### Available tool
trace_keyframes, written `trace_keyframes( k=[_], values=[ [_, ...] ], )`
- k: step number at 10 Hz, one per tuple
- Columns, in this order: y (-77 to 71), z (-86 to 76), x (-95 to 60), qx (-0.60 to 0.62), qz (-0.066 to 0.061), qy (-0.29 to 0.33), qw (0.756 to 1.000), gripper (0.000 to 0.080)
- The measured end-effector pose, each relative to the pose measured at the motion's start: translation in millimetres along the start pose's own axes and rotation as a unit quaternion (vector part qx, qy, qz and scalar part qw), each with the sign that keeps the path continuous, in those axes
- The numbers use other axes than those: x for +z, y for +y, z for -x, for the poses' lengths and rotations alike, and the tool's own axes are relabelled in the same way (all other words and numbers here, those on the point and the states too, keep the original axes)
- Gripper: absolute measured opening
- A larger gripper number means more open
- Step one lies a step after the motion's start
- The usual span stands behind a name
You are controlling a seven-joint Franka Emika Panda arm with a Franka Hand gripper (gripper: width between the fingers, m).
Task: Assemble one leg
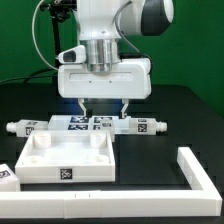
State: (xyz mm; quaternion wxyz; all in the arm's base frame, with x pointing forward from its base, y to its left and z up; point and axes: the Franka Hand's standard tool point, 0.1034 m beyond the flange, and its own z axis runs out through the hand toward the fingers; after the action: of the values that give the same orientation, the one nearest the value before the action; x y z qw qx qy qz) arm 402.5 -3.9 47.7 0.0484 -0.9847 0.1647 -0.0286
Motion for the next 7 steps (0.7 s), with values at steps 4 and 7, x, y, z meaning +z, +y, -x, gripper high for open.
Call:
trace_keyframes(
  k=[4,7],
  values=[
    [20.8,-63.1,-19.3,-0.068,-0.003,-0.004,0.998,0.0648],
    [19.6,-56.2,-16.7,-0.012,-0.003,-0.002,1.0,0.0648]
  ],
)
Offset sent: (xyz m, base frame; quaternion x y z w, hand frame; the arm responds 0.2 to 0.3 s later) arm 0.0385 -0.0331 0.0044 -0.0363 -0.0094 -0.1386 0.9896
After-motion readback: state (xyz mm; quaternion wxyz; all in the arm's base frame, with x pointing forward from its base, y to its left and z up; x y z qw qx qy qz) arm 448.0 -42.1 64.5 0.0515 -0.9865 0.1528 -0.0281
